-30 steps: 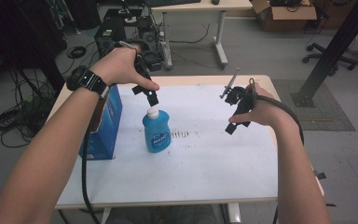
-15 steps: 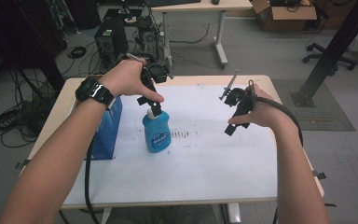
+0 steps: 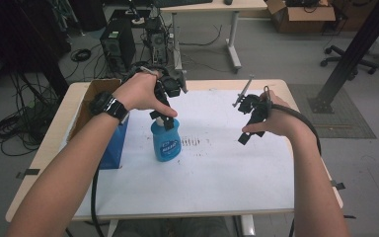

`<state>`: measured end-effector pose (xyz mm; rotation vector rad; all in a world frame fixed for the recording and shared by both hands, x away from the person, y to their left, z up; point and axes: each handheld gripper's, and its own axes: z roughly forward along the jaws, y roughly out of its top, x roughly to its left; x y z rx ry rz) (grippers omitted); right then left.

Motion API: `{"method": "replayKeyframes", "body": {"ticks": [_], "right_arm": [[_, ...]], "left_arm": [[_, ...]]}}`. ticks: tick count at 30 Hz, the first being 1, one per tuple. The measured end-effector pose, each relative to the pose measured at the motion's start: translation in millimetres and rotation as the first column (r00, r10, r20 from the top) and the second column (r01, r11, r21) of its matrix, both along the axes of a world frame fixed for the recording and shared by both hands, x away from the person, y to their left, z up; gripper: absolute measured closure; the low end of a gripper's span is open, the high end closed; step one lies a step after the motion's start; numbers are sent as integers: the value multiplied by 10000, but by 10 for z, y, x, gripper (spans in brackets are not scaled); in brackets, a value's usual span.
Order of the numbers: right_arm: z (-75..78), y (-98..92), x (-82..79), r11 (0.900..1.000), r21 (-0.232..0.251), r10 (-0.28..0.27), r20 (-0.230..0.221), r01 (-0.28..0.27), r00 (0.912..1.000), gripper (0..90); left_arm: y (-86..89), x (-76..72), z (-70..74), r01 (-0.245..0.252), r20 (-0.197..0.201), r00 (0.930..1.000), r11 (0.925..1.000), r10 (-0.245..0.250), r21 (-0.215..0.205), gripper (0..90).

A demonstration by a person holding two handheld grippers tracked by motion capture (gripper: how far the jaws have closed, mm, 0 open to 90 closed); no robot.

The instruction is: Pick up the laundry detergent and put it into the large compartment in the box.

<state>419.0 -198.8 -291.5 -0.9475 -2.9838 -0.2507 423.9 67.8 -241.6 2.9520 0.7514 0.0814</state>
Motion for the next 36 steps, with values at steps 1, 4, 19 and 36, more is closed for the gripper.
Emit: {"method": "replayKeyframes", "body": {"ticks": [1,4,19,36], "right_arm": [[-2,-2,-1,10000,10,-2,0,2,10000,85],[-6,-7,-2,10000,26,31,9,-31,10000,85],[-18,12,-6,10000,24,65,-7,-65,10000,85],[-22,7,-36,9999,12,105,11,-105,9999,87]], "left_arm": [[-1,-1,-18,-4,-21,10000,10000,4,-1,118],[-3,1,-68,4,-74,10000,10000,-3,60,117],[-9,-8,-271,-93,-220,9997,9999,96,134,116],[-45,-38,-476,-77,-375,9993,9993,91,377,121]]}}
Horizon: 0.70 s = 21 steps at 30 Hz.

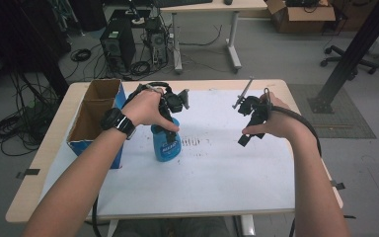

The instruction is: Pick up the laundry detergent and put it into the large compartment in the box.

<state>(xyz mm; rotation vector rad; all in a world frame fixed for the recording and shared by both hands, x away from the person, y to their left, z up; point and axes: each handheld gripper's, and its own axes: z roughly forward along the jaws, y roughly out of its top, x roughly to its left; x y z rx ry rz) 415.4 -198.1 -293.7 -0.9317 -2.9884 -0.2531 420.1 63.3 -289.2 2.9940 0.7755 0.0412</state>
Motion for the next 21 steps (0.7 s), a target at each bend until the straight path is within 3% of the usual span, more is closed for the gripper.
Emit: {"method": "replayKeyframes", "body": {"ticks": [21], "right_arm": [[-26,-14,-15,10000,76,-18,-44,18,10000,88]], "left_arm": [[-5,7,3,-113,54,9999,9999,113,38,162]]}}
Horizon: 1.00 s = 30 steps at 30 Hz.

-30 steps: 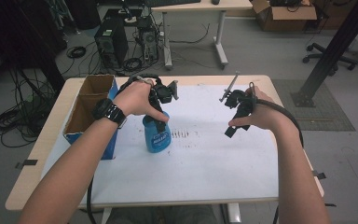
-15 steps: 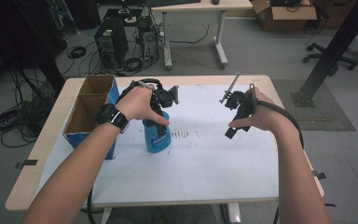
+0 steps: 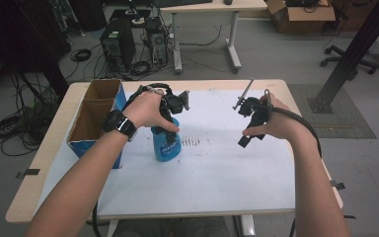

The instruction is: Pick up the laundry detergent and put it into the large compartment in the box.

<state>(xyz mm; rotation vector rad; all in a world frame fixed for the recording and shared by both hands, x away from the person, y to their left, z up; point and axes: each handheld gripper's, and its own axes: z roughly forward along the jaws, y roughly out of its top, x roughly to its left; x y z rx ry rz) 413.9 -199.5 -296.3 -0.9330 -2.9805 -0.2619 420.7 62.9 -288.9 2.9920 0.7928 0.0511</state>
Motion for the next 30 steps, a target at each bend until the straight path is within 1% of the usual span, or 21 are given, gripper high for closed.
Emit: {"method": "replayKeyframes", "body": {"ticks": [3,6,10,13,21,25,30], "right_arm": [[-2,-5,-4,10000,4,11,-21,-11,10000,88],[2,-7,-7,10000,16,13,3,-13,10000,88],[19,-3,-11,9999,116,43,62,-44,10000,90],[20,-5,-14,10000,71,1,31,-2,10000,90],[23,2,-16,9999,119,42,41,-42,10000,90],[26,4,-16,9999,132,40,33,-41,10000,90],[22,5,-21,9999,140,41,48,-41,10000,91]], "left_arm": [[-9,-7,2,23,-52,10000,10000,-23,-17,167],[-19,-8,-3,16,-17,10000,10000,-16,27,176],[-23,-9,-6,37,10,10000,9999,-37,122,205],[-13,-3,2,32,44,10000,9999,-32,127,237],[12,13,19,-69,127,9999,10000,69,54,314],[13,11,19,-121,152,9998,9999,120,20,320],[27,23,29,-140,206,9997,9999,140,23,364]]}}
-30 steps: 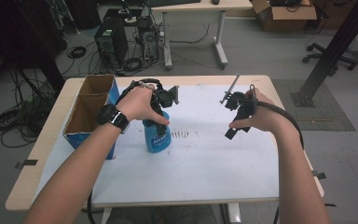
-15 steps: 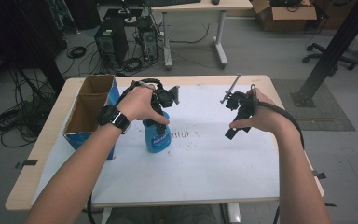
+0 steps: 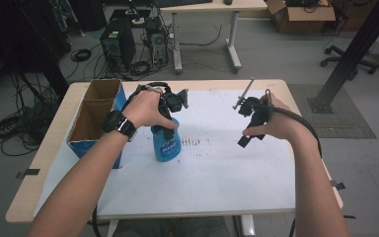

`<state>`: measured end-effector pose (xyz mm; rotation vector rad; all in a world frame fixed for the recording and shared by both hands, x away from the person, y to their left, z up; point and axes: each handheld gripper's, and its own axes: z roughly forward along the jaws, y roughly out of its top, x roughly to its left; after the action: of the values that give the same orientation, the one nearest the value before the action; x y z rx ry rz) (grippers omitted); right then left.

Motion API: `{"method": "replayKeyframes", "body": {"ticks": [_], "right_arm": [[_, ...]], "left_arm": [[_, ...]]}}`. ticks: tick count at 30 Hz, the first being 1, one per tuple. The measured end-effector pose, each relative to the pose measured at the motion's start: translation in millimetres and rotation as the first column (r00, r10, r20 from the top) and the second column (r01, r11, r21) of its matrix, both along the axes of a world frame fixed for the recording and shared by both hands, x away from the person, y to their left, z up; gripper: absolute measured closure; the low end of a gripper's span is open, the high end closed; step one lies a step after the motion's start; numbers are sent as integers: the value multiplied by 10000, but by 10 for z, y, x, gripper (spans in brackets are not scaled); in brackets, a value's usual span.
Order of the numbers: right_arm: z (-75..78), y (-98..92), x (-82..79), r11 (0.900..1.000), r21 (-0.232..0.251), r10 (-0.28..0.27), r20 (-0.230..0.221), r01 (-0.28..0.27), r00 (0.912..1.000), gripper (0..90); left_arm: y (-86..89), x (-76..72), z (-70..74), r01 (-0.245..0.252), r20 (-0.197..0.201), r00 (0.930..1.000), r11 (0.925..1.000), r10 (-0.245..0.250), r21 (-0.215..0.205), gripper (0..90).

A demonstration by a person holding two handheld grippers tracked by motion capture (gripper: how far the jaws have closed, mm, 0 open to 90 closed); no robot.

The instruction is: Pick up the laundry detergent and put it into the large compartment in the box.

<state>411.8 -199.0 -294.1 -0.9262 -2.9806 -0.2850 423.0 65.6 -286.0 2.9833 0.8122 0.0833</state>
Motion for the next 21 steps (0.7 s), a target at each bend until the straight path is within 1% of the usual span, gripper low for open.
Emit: {"method": "replayKeyframes", "body": {"ticks": [3,7,12,16,17,21], "right_arm": [[-5,0,-3,10000,2,-10,-4,10,10000,90],[-17,0,-7,10000,19,-5,-40,5,10000,91],[-9,-8,-5,10000,28,6,-13,-6,10000,93],[15,-14,-6,10000,47,-32,25,32,10000,94],[19,-15,-5,10000,51,-35,23,35,10000,94],[20,-22,-7,10000,48,-6,31,6,10000,94]], "left_arm": [[3,1,-1,-8,-2,10000,10000,8,-31,366],[7,2,0,-147,-12,9999,9999,147,-82,369],[5,9,2,-127,-46,9999,9999,127,-49,371],[2,16,3,-208,-87,9997,9998,207,-47,373],[-6,19,6,-250,-85,9997,9997,250,13,373],[-5,18,28,-374,-254,9990,9993,373,-18,374]]}}
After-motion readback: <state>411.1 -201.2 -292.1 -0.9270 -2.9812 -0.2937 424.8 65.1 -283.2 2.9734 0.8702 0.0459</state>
